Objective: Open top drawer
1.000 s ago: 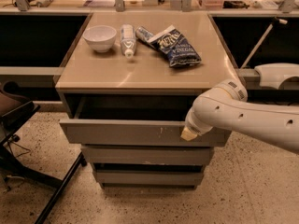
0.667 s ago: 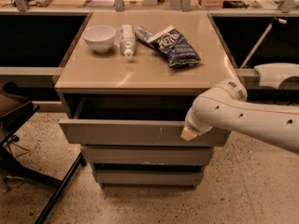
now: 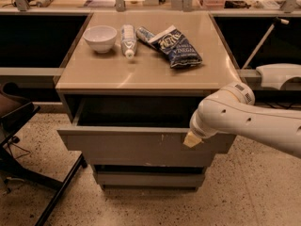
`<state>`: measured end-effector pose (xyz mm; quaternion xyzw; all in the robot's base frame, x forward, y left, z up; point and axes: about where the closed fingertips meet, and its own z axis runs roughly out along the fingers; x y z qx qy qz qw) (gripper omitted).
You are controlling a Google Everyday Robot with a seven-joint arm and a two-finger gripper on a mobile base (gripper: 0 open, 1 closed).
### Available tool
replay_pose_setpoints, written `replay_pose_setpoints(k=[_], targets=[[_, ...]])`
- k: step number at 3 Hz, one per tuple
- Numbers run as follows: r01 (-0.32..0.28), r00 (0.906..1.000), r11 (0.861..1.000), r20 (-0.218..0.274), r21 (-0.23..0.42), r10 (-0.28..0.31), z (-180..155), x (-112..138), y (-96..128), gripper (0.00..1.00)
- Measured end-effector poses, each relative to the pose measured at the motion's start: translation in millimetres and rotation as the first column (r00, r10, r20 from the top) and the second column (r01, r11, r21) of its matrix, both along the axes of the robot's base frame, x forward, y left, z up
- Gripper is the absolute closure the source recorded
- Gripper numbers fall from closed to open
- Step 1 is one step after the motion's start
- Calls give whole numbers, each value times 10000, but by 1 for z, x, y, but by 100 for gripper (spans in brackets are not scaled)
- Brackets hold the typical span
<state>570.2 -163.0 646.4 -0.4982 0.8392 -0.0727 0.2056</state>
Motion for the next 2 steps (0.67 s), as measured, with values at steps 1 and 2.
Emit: replay_pose_setpoints(k=[1,2], targets=[[-55,10000,9999,-79,-140,54,1,-14,-10,100],[-57,9999,9999,-84,-142,56,3,-15,-9,100]])
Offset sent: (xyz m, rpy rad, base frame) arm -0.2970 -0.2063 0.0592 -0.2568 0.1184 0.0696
